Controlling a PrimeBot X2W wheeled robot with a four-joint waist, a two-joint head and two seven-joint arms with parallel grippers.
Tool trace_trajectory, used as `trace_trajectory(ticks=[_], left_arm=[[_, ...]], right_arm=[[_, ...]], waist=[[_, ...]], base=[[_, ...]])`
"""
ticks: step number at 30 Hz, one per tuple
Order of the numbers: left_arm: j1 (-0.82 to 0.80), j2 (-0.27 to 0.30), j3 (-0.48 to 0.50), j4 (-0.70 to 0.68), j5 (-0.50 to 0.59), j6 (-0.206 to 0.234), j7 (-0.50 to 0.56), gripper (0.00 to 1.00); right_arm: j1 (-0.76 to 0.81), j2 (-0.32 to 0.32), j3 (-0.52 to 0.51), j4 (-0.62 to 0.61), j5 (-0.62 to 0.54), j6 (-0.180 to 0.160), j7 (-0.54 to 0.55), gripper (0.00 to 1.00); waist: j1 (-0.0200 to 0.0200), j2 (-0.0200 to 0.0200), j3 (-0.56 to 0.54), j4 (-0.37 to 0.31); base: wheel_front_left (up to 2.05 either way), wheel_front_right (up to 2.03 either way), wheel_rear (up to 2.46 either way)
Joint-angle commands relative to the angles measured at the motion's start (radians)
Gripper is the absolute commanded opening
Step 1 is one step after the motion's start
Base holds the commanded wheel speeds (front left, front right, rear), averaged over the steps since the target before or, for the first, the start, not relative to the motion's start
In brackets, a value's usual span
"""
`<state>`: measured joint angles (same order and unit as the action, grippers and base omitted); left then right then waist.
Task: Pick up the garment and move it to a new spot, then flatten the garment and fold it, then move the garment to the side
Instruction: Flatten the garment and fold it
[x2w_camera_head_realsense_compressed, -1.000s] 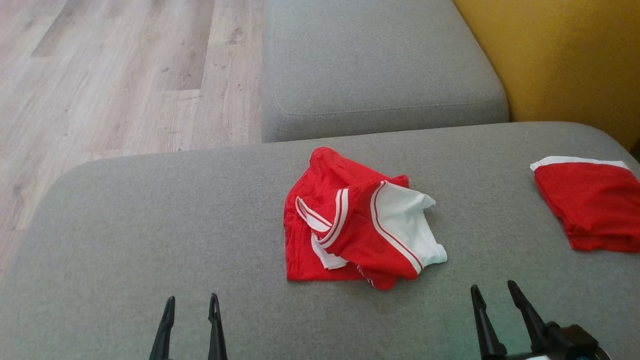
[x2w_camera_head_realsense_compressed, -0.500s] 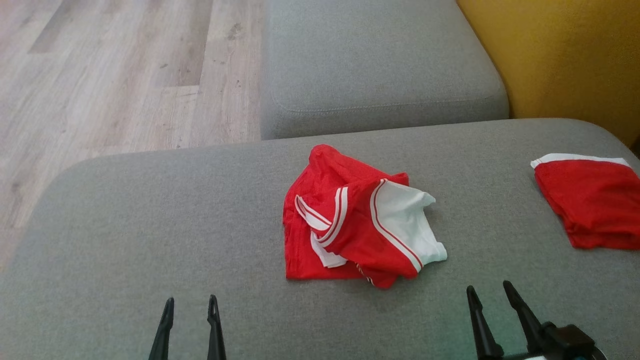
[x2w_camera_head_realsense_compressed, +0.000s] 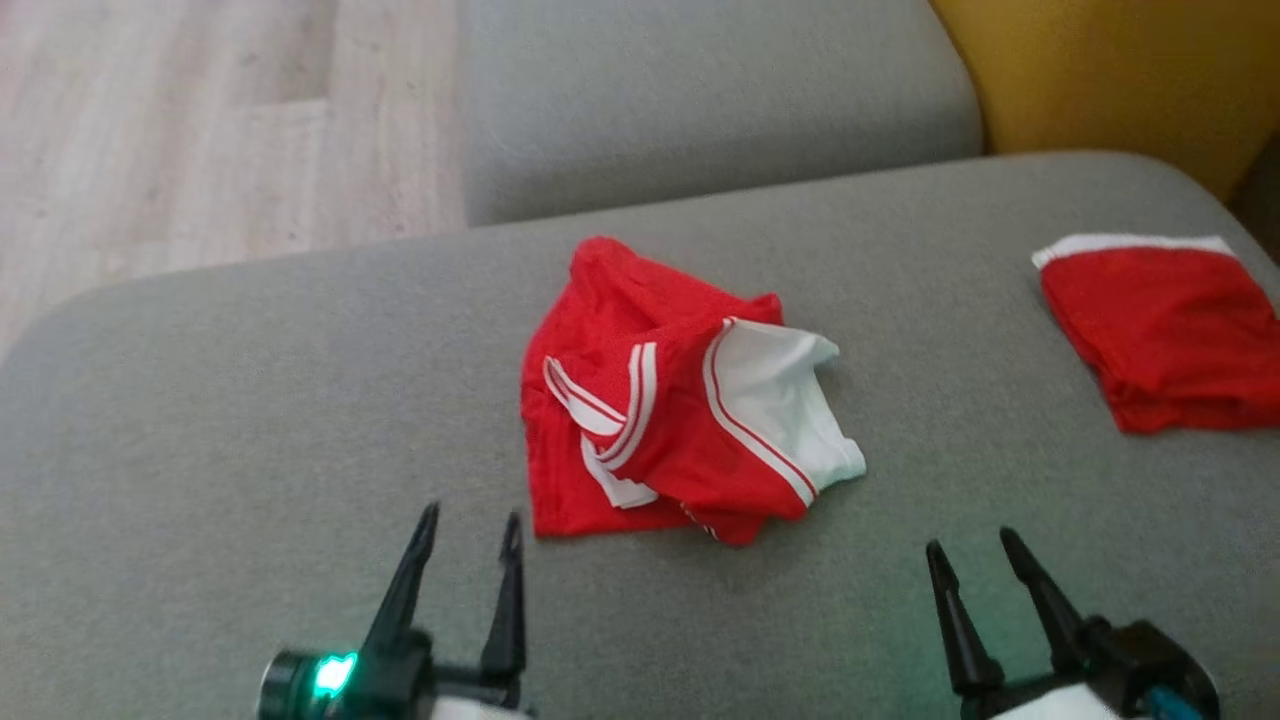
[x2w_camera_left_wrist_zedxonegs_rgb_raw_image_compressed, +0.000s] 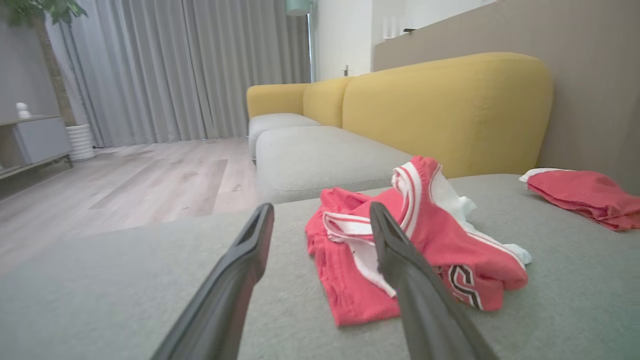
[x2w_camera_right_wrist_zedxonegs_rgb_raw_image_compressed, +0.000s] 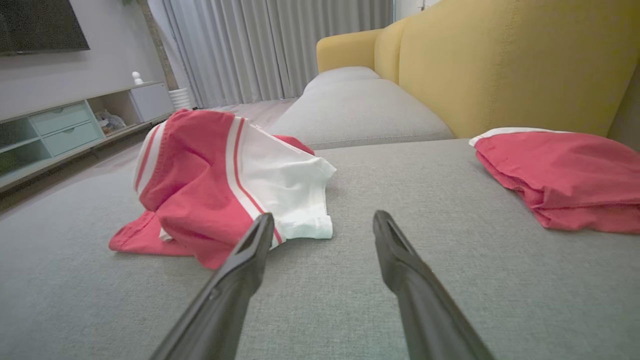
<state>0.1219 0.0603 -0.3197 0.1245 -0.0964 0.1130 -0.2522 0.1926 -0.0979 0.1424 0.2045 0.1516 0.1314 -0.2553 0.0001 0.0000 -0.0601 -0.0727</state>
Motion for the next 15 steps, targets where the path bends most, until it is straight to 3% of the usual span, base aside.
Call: trace_trajectory(ticks=[1,5,15], left_arm=[[-0.087,-0.01,0.01,-0.014,-0.007,-0.006,-0.01,1.0],[-0.211,-0.01,-0.061,0.066,-0.011,-0.029,-0.01,1.0],[-0.517,-0.01,-0.18,0.27,-0.043,-0.037,0.065,1.0]], right_arm=[[-0.066,-0.022,0.024,-0.039,0.009,-0.001,-0.006,1.0],[-0.087,-0.029,0.032,-0.046,0.014,-0.001,-0.006,1.0],[-0.158,-0.032,0.058,-0.049,0.029,-0.001,-0.006,1.0]], waist=[[-0.0001,0.0,0.041,-0.036],[-0.0001,0.0,0.099,-0.072],[-0.0001,0.0,0.211,-0.154]], base=[[0.0,0.0,0.0],[0.0,0.0,0.0],[0.0,0.0,0.0]])
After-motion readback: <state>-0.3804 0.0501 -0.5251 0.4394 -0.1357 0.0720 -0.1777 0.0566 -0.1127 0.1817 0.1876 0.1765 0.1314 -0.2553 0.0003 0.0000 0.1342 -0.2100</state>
